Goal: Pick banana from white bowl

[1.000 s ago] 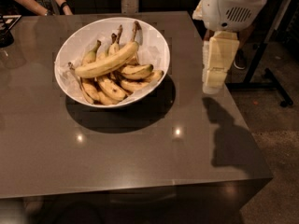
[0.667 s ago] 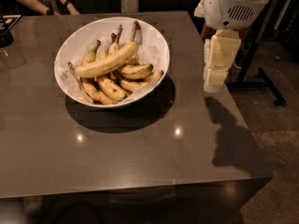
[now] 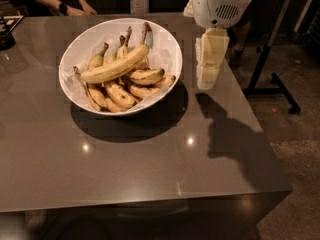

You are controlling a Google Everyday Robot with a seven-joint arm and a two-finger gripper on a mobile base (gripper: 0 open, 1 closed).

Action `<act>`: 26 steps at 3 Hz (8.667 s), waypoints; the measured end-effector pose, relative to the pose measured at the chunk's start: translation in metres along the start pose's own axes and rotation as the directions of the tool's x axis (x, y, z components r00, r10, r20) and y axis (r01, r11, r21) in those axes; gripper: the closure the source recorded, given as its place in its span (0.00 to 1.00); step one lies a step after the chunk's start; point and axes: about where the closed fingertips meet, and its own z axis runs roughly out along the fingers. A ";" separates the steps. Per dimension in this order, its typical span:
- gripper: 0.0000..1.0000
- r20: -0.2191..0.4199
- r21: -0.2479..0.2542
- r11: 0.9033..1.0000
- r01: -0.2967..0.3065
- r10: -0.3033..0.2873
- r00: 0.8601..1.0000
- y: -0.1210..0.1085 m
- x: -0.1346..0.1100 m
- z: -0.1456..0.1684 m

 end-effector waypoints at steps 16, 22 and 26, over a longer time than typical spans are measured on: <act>0.20 0.013 -0.097 0.981 0.165 -0.165 0.986 -0.040 -0.144 0.103; 1.00 0.116 -0.001 0.986 0.169 -0.168 0.979 -0.040 -0.125 0.070; 1.00 0.272 0.206 0.965 0.160 -0.214 0.938 0.025 -0.094 -0.046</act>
Offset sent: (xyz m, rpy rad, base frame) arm 0.0266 0.0190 -0.0096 -0.0148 0.0212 0.0599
